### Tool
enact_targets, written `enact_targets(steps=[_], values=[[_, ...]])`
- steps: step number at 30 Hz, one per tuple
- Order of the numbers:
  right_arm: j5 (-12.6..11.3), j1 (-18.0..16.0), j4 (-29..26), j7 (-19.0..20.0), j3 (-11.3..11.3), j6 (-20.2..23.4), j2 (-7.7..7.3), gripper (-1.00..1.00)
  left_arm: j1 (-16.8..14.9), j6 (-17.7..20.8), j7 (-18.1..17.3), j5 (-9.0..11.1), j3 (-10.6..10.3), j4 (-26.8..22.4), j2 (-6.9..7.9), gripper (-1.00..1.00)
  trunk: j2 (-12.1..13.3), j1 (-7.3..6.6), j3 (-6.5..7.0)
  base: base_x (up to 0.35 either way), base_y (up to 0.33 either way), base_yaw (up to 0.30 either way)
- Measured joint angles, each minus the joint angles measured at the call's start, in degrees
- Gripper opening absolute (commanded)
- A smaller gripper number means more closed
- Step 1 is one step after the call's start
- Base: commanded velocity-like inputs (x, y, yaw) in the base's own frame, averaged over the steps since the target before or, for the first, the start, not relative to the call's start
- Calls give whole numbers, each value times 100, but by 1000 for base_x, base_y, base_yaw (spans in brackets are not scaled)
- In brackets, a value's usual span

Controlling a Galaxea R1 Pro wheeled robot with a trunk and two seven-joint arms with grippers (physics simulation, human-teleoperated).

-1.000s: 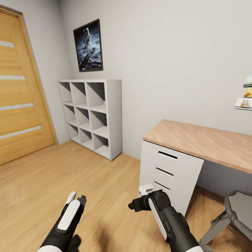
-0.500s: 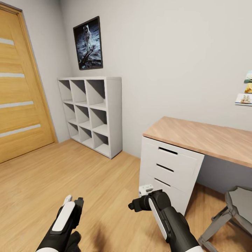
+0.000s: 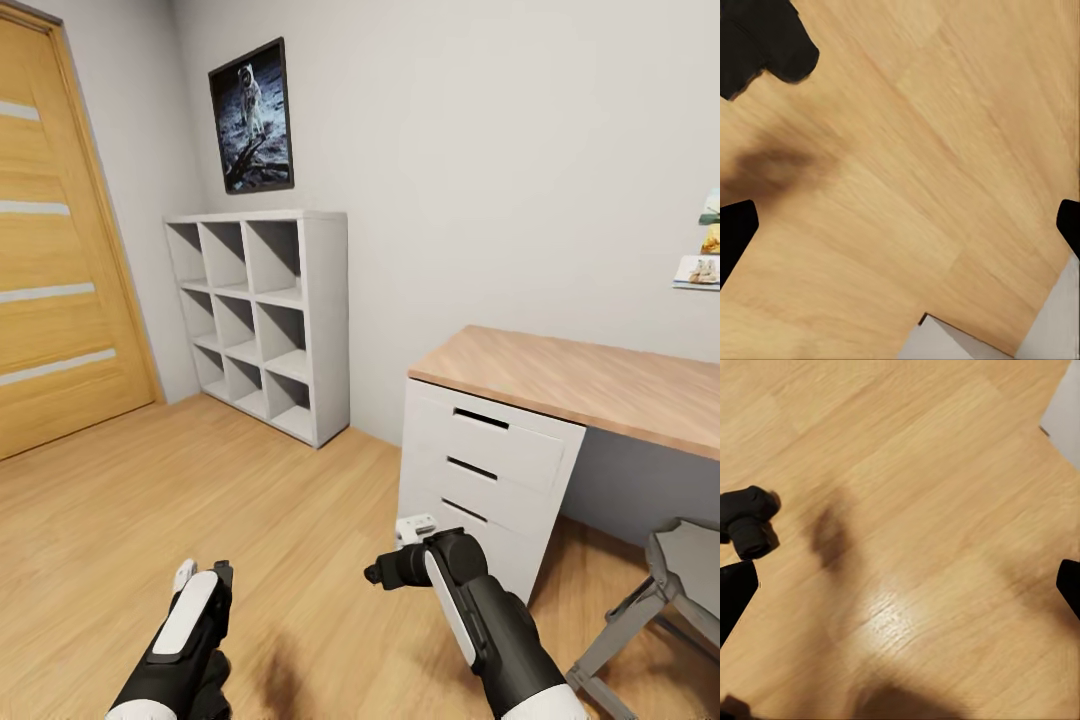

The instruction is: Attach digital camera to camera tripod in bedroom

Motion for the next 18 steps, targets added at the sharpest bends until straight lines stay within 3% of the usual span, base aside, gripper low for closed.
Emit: enact_targets(steps=[8,12,18], values=[[-213,-119,41,-51,-3,0,2,100,-355,-223,-32,76,5,203,-26,100,-321,176,-144,0,0,0],[-226,-90,-32,-58,44,0,-27,100,-569,-532,-44,103,29,439,-45,100,-481,264,-216,0,0,0],[-228,172,-693,-32,54,-1,-92,100,-643,-769,-40,113,48,567,-54,100,-646,357,-332,0,0,0]])
